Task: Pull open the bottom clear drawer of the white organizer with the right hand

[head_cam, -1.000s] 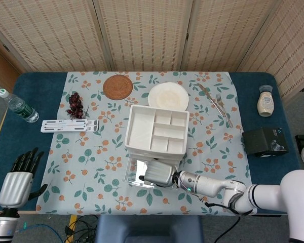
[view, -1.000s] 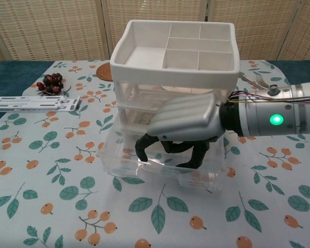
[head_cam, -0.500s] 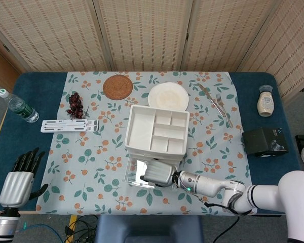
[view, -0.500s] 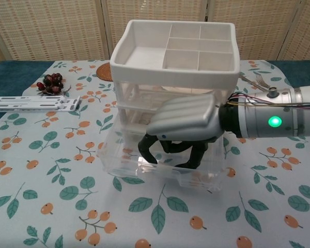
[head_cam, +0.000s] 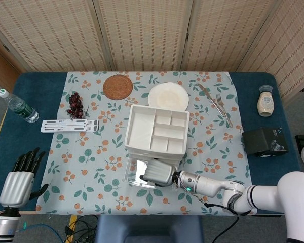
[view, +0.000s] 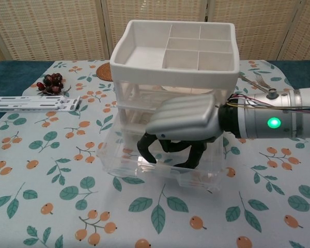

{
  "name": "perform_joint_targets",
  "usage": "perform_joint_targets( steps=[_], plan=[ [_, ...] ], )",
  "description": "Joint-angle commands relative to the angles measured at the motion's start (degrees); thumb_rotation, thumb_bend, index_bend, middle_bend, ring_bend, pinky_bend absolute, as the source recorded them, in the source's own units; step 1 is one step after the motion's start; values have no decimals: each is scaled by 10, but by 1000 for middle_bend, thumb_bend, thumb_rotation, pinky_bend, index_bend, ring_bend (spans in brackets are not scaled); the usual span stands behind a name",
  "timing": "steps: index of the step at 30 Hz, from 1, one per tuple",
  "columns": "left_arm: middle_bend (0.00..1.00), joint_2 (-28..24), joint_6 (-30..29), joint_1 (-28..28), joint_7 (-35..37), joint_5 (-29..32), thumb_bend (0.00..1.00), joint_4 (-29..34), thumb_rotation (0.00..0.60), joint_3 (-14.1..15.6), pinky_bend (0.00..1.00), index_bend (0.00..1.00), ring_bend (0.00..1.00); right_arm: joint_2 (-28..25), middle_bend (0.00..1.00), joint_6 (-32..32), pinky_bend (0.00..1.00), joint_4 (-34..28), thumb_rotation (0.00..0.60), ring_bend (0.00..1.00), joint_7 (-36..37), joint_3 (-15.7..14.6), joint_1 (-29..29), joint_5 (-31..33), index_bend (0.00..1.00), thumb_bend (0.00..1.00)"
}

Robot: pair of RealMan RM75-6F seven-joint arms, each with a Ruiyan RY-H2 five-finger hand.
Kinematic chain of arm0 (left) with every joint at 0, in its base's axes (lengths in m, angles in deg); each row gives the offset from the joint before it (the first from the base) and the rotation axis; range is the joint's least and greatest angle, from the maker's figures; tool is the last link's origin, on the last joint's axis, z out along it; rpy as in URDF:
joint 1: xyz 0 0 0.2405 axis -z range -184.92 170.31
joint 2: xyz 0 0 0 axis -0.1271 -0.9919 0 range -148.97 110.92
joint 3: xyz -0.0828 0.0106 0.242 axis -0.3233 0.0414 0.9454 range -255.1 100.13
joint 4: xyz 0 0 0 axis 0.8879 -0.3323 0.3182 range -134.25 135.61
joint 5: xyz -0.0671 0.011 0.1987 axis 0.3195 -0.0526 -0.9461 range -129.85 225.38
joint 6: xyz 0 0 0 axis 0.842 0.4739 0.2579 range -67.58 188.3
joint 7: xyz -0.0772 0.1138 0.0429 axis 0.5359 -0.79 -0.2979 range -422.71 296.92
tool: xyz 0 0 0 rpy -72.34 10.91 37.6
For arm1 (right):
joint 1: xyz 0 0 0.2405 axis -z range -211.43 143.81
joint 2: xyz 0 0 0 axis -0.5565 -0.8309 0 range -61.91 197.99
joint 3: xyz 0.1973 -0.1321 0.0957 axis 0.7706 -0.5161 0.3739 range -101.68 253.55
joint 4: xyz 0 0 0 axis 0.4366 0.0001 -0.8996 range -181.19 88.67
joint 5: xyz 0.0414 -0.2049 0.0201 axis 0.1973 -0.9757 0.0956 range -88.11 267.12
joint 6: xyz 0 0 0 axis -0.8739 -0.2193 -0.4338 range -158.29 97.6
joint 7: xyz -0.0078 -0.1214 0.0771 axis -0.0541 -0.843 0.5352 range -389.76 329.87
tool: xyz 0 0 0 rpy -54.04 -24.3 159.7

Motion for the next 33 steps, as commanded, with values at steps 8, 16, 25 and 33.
perform_joint_targets(
  steps=[8, 16, 25, 33],
  plan=[
    [0, -1, 2, 2, -2, 1, 200, 2, 600, -1, 92, 25, 54, -9, 986, 21, 1000, -7, 600, 1000, -9, 9, 3, -7, 597, 393],
    [0, -1, 4, 4, -3, 0, 200, 4, 600, -1, 92, 25, 54, -26, 987, 58, 1000, -27, 600, 1000, -33, 17, 12, -24, 598, 393],
    [0, -1, 4, 6, 2, -5, 200, 5, 600, -2, 92, 25, 54, -81, 986, 118, 1000, -92, 600, 1000, -51, 14, 49, -36, 598, 392],
    [0, -1, 6, 11, 8, -13, 200, 2, 600, -2, 93, 25, 54, -152, 986, 187, 1000, -152, 600, 1000, -72, -23, 120, -53, 598, 393]
  ],
)
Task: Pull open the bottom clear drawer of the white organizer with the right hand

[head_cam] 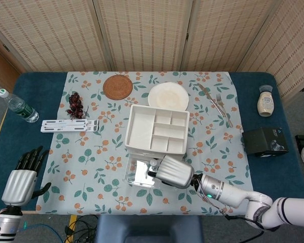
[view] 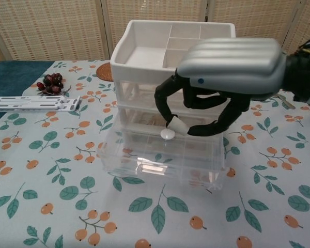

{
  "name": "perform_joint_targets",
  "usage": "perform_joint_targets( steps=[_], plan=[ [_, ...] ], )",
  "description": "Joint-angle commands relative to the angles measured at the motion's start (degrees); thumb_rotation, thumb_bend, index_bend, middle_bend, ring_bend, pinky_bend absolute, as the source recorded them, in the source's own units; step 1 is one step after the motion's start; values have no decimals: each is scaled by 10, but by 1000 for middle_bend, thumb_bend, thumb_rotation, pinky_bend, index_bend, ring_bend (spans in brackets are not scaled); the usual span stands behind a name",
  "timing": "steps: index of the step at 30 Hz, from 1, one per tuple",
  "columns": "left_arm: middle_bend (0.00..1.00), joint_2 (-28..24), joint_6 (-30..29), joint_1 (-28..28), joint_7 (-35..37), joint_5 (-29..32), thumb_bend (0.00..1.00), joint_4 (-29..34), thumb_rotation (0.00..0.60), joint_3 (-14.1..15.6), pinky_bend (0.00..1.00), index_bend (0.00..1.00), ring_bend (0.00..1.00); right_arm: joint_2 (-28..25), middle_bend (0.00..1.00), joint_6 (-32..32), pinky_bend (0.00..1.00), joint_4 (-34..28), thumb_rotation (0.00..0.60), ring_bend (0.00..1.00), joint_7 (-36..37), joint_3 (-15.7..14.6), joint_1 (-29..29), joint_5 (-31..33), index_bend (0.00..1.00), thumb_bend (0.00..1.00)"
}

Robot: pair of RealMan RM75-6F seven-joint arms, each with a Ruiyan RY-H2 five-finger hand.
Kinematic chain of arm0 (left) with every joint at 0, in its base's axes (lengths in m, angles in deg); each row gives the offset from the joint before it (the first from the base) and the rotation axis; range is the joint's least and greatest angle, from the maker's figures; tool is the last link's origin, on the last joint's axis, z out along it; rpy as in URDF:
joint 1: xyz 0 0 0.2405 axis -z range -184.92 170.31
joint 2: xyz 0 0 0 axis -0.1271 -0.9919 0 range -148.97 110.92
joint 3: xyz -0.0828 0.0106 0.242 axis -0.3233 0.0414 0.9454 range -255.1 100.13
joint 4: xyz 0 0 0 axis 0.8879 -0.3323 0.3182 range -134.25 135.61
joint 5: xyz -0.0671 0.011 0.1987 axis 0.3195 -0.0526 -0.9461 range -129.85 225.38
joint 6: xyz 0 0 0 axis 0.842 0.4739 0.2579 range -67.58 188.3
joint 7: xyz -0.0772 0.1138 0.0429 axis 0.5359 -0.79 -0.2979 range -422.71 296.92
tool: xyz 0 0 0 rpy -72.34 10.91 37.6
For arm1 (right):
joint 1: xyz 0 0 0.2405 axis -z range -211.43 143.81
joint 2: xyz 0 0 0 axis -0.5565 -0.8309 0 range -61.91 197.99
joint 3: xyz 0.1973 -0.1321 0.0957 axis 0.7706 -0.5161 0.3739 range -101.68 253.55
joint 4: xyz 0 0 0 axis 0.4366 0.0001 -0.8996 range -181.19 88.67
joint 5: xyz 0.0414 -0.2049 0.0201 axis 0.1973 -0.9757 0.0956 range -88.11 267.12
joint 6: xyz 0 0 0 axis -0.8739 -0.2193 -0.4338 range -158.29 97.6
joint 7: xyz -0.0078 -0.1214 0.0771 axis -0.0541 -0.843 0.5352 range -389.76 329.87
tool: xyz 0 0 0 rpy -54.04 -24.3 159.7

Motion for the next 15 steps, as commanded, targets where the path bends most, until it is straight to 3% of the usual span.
perform_joint_targets(
  steps=[1, 8, 15],
  plan=[
    [0, 1, 0, 1, 3, -3, 200, -1, 600, 0, 93, 25, 54, -27, 986, 32, 1000, -19, 600, 1000, -10, -23, 35, -12, 598, 393],
    [0, 3, 1, 4, 8, -10, 199, -5, 600, 2, 92, 25, 54, -53, 986, 77, 1000, -18, 600, 1000, -12, -63, 102, -26, 599, 392],
    [0, 6, 0, 5, 11, -17, 200, -5, 600, 3, 92, 25, 53, -38, 987, 70, 1000, 17, 600, 1000, 13, -69, 133, -7, 599, 392]
  ],
)
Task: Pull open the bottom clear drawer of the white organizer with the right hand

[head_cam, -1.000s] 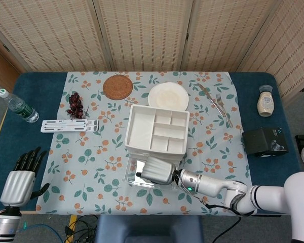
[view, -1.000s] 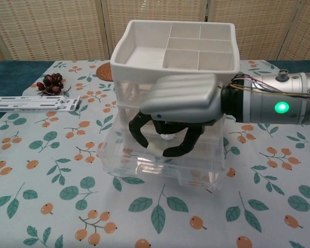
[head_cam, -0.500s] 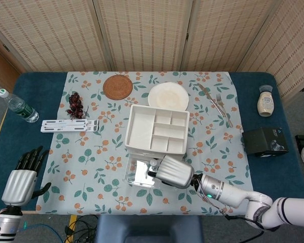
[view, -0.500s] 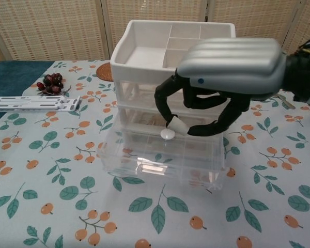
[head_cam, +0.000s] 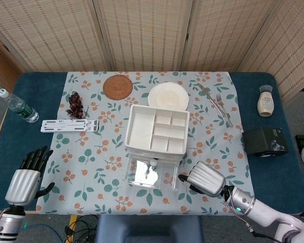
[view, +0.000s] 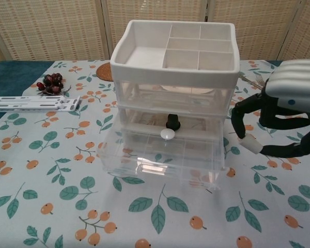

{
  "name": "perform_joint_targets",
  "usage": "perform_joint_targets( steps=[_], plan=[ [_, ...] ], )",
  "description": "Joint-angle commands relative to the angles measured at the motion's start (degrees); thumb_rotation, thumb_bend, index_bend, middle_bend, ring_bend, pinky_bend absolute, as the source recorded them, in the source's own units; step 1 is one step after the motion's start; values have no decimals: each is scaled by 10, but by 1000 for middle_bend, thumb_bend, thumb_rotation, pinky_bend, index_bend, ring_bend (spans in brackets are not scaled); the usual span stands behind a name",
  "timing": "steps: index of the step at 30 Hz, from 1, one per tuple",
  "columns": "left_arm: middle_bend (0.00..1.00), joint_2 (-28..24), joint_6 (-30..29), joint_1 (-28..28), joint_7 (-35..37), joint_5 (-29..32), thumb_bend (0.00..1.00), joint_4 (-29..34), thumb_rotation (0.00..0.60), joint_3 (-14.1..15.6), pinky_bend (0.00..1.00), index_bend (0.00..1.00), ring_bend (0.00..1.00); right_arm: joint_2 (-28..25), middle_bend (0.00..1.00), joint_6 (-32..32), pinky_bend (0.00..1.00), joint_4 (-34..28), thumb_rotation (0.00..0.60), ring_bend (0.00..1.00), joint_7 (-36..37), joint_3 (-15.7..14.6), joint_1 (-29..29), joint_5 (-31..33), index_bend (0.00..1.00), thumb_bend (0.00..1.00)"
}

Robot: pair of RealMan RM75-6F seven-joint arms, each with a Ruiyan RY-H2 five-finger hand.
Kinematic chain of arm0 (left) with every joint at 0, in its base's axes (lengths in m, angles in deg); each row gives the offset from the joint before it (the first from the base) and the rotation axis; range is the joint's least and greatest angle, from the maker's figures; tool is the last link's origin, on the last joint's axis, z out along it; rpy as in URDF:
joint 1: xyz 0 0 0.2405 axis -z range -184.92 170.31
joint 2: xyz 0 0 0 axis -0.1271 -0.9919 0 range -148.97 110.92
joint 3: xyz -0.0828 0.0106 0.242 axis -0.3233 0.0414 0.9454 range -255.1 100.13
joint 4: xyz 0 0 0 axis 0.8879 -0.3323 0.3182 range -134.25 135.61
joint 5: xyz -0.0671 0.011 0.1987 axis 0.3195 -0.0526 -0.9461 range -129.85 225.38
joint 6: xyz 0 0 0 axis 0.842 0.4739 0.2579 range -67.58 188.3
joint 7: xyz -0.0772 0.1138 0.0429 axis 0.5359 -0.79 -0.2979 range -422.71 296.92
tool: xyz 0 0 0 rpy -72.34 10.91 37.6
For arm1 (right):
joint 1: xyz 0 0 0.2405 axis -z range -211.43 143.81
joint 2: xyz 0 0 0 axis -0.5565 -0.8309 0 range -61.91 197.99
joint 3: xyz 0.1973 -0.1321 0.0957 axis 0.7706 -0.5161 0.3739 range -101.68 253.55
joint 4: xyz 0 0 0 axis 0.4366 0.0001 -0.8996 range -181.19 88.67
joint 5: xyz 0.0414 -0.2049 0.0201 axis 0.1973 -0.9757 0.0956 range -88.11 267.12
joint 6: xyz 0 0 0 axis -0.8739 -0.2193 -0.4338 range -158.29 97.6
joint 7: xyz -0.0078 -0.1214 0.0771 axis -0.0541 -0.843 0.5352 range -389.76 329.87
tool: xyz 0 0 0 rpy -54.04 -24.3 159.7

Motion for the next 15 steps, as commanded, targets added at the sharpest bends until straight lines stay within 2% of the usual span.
perform_joint_targets(
  steps=[1, 15],
  plan=[
    [0, 0, 0, 0, 1, 0, 200, -1, 600, 1, 93, 25, 54, 13, 987, -11, 1000, 21, 600, 1000, 15, 0, 11, 13, 599, 392],
    [0, 0, -3, -4, 9, 1, 200, -9, 600, 3, 92, 25, 54, 99, 984, -85, 1000, 104, 600, 1000, 70, 32, 14, 81, 599, 393]
  ],
)
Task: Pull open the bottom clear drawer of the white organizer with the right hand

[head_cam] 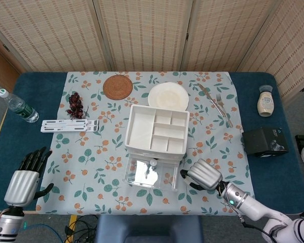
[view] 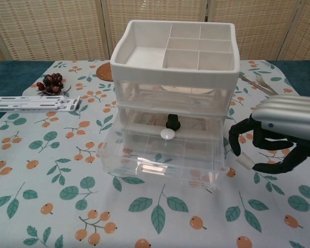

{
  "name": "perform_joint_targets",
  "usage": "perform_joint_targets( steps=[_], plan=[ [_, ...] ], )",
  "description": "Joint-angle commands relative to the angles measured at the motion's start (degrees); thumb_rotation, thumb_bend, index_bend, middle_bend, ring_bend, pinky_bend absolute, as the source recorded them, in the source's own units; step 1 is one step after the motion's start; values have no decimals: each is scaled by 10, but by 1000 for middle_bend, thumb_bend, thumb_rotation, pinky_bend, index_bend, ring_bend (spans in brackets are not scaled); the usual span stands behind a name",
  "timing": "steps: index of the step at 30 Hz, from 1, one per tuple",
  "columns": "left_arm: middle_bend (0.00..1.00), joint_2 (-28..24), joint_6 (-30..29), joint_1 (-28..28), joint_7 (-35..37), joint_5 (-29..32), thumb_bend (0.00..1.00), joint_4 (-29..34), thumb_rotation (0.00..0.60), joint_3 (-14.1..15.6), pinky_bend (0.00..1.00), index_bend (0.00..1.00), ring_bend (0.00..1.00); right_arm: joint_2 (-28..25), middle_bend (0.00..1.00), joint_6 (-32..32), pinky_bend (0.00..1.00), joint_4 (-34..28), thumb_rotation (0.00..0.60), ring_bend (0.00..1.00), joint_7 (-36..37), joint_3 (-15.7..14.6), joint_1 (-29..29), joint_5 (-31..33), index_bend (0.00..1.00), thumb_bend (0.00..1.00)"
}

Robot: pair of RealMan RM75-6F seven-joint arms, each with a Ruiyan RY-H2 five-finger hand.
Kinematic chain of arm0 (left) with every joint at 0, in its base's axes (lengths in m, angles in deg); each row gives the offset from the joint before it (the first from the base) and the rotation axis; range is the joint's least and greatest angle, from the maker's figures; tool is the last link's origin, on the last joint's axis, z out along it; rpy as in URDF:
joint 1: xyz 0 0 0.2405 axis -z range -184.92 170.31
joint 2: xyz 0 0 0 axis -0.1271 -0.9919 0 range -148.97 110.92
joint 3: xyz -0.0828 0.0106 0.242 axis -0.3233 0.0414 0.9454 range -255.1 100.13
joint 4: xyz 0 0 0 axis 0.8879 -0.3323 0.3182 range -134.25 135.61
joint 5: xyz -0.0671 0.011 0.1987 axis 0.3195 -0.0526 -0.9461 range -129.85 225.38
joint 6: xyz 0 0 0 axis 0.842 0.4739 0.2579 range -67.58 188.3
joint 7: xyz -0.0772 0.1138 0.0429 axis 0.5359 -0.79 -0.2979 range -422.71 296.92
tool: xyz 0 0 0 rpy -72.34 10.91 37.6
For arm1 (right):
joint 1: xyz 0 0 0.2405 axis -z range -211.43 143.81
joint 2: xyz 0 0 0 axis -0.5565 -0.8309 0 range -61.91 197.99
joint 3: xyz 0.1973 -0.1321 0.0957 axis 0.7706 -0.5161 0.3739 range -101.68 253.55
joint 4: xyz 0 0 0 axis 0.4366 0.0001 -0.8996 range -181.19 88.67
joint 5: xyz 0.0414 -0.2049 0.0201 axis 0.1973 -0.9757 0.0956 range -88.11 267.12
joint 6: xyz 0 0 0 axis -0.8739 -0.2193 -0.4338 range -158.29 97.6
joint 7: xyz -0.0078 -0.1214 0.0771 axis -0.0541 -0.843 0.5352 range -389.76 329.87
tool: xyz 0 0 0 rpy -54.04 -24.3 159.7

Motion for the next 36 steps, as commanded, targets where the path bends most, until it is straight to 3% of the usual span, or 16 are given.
perform_joint_targets(
  steps=[1, 22, 36],
  plan=[
    [0, 0, 0, -1, 1, 0, 200, -1, 600, 1, 92, 25, 54, 20, 984, -18, 1000, 21, 600, 1000, 15, 9, 0, 16, 599, 393],
    [0, 1, 2, -1, 3, 1, 200, -5, 600, 2, 92, 25, 54, 76, 976, -63, 1000, 87, 600, 1000, 51, 23, 6, 55, 596, 393],
    [0, 2, 5, 1, 1, 3, 200, -5, 600, 2, 92, 25, 53, 89, 969, -75, 1000, 103, 600, 1000, 62, 25, 8, 61, 429, 381]
  ],
)
